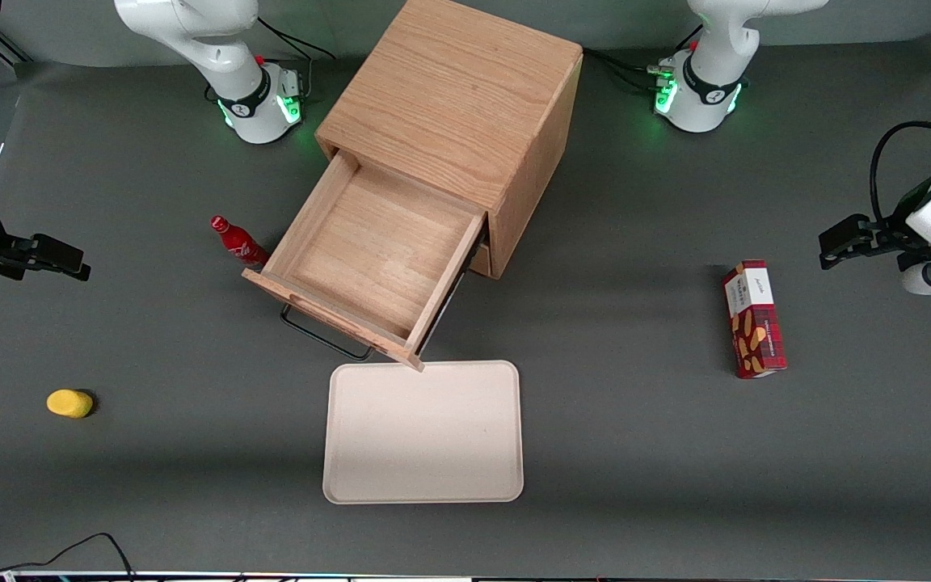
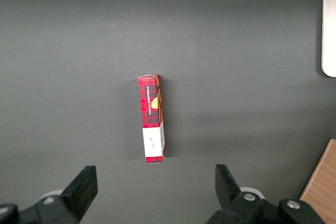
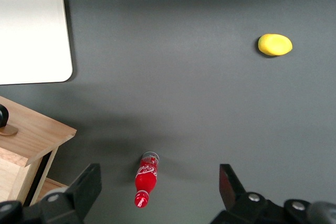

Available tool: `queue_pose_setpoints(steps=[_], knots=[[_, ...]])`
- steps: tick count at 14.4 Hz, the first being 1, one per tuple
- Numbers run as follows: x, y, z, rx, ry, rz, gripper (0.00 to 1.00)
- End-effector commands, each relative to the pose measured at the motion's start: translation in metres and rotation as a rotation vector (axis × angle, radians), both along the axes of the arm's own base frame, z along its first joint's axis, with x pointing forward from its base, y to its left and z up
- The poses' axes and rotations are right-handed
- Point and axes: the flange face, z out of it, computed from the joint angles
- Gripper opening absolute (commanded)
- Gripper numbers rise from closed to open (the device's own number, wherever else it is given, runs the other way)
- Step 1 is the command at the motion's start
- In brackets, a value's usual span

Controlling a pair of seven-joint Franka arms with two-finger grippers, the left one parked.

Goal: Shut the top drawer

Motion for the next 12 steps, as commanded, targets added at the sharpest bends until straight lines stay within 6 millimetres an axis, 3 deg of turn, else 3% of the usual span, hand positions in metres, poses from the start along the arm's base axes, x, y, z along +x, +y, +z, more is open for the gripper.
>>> queue_pose_setpoints(steps=[1,4,7,12], knots=[[0.003,0.003,0.012,-0.012,-0.029,0.017,1.00],[0.015,0.027,0.017,-0.013,-0.047,0.060,1.00],[0.030,0.060,0.008,0.026,-0.044,0.100,1.00],[0.050,0.128,-0.003,0.064,-0.047,0.193,1.00]])
